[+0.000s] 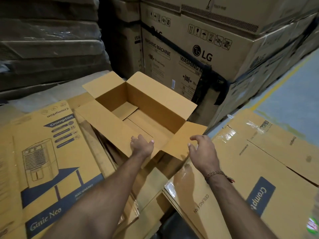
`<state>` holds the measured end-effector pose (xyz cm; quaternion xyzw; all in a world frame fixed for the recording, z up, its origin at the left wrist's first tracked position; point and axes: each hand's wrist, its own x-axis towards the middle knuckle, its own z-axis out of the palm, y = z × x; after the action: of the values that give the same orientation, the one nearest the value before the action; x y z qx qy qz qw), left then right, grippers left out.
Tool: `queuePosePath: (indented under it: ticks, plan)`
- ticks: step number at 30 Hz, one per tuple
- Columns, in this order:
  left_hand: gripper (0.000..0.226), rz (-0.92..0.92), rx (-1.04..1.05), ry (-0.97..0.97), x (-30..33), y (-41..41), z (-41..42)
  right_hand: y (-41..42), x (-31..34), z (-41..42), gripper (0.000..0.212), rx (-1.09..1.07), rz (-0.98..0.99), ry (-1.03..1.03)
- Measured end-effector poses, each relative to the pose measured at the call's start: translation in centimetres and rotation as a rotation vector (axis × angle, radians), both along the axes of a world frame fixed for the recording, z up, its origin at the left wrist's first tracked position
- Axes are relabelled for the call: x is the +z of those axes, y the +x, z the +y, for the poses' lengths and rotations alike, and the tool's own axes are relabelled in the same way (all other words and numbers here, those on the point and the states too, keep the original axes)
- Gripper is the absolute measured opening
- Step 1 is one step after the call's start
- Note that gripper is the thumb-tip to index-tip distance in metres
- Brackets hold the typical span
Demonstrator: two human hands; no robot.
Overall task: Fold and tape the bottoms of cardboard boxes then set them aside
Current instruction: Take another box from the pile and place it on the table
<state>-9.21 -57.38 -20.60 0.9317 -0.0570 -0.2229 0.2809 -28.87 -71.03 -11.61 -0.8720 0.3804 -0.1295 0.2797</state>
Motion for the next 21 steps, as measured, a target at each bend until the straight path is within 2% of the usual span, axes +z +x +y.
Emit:
queuePosePath:
  ticks: [6, 10, 12, 14, 17, 20, 21]
  plan:
    - [0.132, 0.253, 0.200, 0.137, -2.0, 2.8, -3.2, 5.3, -0.5, 0.4, 0.029, 0.113, 0.098, -0.029]
    - [0.151, 0.356, 0.398, 0.143, -5.0, 5.1, -4.4, 7.4, -0.6, 0.8, 0.029, 0.159, 0.171, -0.037]
    - [0.139, 0.334, 0.433, 0.175, -6.5, 6.1, -4.3, 8.0, -0.9, 1.2, 0.029, 0.167, 0.190, -0.021]
    - [0.117, 0.330, 0.413, 0.085, -7.8, 6.9, -4.2, 8.4, -1.3, 1.5, 0.028, 0.171, 0.200, -0.006]
    - [0.109, 0.293, 0.516, 0.070, -8.5, 7.4, -4.7, 8.7, -1.6, 1.3, 0.030, 0.175, 0.219, -0.022]
    - [0.112, 0.203, 0.530, -0.037, -8.7, 7.7, -4.5, 9.1, -1.6, 1.2, 0.057, 0.197, 0.279, -0.029]
    - [0.106, 0.173, 0.501, -0.064, -8.2, 7.8, -3.9, 9.3, -1.5, 1.3, 0.062, 0.214, 0.299, -0.051]
